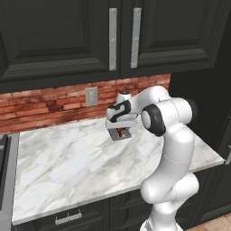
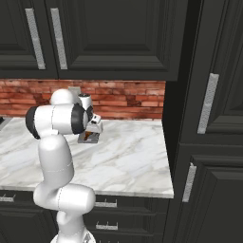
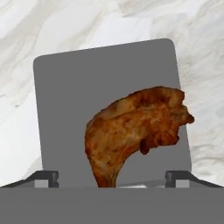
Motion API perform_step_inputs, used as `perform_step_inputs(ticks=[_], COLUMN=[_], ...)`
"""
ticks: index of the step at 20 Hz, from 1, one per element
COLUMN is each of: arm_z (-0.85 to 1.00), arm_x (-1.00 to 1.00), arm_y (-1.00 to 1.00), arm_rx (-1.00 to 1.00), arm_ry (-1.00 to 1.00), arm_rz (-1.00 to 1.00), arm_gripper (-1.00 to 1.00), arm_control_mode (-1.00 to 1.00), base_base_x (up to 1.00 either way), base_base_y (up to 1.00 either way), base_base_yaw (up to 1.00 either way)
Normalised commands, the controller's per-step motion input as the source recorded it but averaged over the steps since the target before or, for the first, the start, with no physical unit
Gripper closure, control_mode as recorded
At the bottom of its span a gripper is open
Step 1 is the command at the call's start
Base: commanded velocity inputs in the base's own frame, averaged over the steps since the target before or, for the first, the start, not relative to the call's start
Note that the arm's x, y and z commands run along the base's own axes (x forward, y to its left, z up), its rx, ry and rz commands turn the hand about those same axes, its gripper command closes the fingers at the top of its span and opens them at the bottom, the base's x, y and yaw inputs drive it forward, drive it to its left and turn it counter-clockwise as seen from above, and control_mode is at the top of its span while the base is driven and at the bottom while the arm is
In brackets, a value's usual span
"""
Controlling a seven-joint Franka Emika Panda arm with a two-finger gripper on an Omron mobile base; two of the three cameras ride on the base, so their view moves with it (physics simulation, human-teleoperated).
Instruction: Take the chicken drumstick from the fridge and place it on the digital scale on the counter by the fridge. Wait a few seconds for a reading, then move it to the plate on the dining counter.
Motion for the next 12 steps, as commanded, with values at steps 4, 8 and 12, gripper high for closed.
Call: perform_step_inputs(ticks=[4,8,12], arm_z=[0.12,0.28,0.51], arm_x=[-0.64,-0.93,-0.82], arm_y=[-0.03,-0.06,-0.02], arm_rx=[0.01,0.06,0.05], arm_ry=[-0.04,-0.11,-0.10], arm_rz=[0.01,0.04,0.04], arm_gripper=[-1.00,-1.00,-1.00], arm_control_mode=[-1.00,-1.00,-1.00], base_base_x=[0.00,0.00,0.00], base_base_y=[0.00,0.00,0.00], base_base_yaw=[0.00,0.00,0.00])
